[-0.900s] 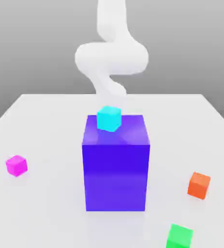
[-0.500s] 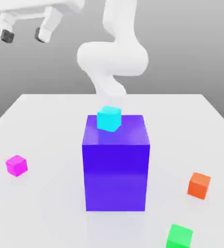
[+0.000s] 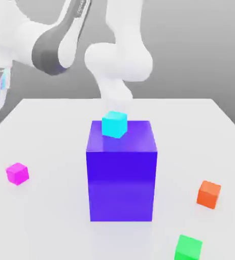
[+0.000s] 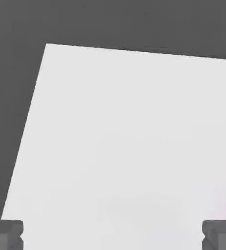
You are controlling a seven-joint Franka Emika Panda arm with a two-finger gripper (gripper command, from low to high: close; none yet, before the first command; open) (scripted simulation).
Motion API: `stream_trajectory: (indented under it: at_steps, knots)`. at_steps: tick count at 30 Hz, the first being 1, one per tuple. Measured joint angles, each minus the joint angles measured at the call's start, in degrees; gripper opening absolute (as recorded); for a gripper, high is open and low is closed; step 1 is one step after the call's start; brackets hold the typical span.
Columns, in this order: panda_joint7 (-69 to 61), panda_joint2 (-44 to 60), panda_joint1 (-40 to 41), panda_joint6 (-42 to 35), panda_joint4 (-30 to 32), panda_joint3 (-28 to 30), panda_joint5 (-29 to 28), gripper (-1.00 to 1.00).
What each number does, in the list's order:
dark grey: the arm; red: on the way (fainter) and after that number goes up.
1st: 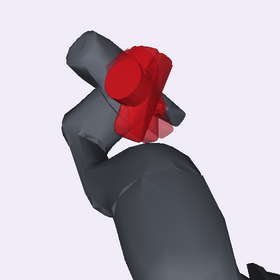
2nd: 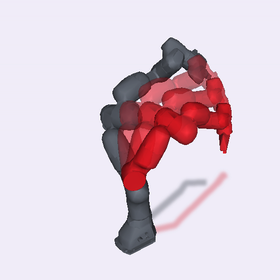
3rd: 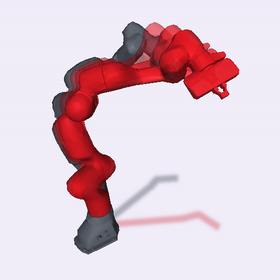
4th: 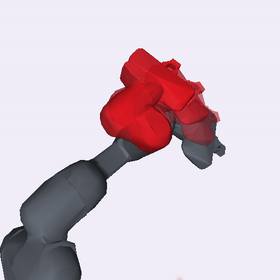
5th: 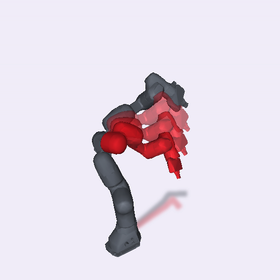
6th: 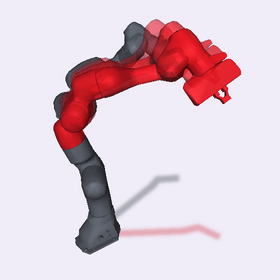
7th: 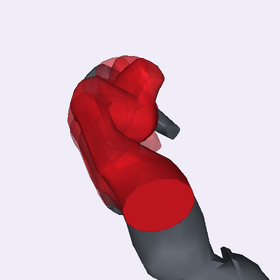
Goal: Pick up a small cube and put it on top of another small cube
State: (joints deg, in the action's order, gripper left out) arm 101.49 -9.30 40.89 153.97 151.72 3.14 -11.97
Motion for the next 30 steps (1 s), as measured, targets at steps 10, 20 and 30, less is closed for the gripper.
stream_trajectory:
  at_steps: [10,20,30]
  knots:
    - [8.39,11.38,9.12,8.19,7.02,4.41,10.46,0.00]
    - [3.99,26.71,13.19,20.41,5.23,-0.88,19.52,-1.00]
    - [4.89,22.85,12.63,17.47,5.88,-0.14,18.59,-1.00]
